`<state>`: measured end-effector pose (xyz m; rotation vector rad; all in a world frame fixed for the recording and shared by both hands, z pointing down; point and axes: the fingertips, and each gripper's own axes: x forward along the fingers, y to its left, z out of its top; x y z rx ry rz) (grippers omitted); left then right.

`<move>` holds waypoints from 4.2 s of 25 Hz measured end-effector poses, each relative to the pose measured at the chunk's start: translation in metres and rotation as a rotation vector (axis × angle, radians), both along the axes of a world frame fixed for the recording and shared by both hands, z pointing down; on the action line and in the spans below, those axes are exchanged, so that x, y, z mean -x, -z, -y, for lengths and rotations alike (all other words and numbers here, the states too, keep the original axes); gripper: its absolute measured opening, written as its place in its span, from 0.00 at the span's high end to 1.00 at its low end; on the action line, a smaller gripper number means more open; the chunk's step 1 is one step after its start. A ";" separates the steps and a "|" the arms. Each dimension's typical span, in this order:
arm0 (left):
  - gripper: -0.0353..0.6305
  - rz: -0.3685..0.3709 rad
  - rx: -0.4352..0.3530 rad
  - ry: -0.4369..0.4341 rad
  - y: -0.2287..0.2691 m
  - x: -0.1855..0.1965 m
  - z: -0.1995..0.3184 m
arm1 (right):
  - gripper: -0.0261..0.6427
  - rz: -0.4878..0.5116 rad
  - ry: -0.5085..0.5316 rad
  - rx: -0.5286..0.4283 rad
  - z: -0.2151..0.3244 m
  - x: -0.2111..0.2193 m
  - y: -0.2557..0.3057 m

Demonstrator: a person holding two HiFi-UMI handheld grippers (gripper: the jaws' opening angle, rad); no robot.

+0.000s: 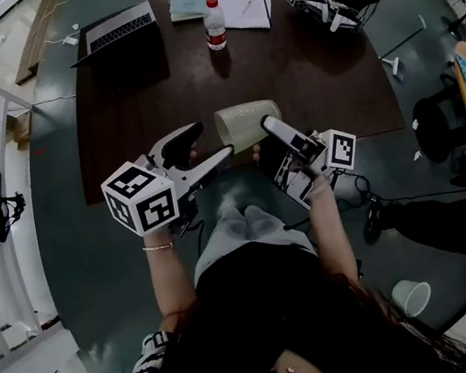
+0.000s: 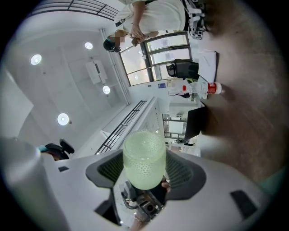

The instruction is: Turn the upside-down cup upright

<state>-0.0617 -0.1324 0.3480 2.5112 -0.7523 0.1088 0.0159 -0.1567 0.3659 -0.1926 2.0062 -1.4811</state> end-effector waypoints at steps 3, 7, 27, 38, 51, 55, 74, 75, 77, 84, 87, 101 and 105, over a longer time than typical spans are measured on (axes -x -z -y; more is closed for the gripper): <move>0.44 -0.010 -0.002 -0.024 0.001 -0.001 -0.002 | 0.51 0.007 0.008 -0.007 -0.001 -0.001 0.002; 0.40 -0.015 -0.007 -0.065 0.001 -0.005 -0.005 | 0.51 0.009 0.017 -0.016 -0.002 -0.001 0.003; 0.33 0.039 -0.050 -0.097 0.000 -0.028 -0.003 | 0.51 0.015 0.085 -0.039 -0.008 0.012 0.007; 0.36 0.039 -0.093 -0.086 0.003 -0.026 0.000 | 0.51 0.031 0.094 -0.045 -0.005 0.013 0.008; 0.37 0.058 -0.087 -0.073 -0.003 -0.027 0.007 | 0.51 0.003 0.083 -0.062 -0.002 0.014 -0.001; 0.37 0.067 -0.080 -0.061 -0.006 -0.025 0.010 | 0.51 -0.026 0.064 -0.064 0.002 0.013 -0.004; 0.37 0.118 -0.060 -0.032 -0.022 -0.020 0.025 | 0.51 -0.102 -0.033 -0.017 0.017 -0.010 -0.032; 0.37 0.135 -0.060 -0.030 -0.024 -0.021 0.026 | 0.51 -0.128 -0.063 -0.007 0.020 -0.015 -0.036; 0.37 0.171 -0.058 -0.029 -0.030 -0.021 0.028 | 0.51 -0.181 -0.119 0.009 0.026 -0.025 -0.045; 0.38 0.278 -0.039 -0.033 -0.052 -0.024 0.036 | 0.51 -0.254 -0.186 0.006 0.034 -0.043 -0.052; 0.38 0.345 -0.032 -0.036 -0.067 -0.028 0.041 | 0.51 -0.280 -0.194 0.000 0.036 -0.045 -0.054; 0.38 0.704 -0.051 -0.077 -0.155 -0.049 0.062 | 0.51 -0.367 -0.225 -0.030 0.040 -0.063 -0.060; 0.38 0.782 -0.079 -0.091 -0.175 -0.054 0.063 | 0.51 -0.404 -0.232 -0.035 0.039 -0.066 -0.062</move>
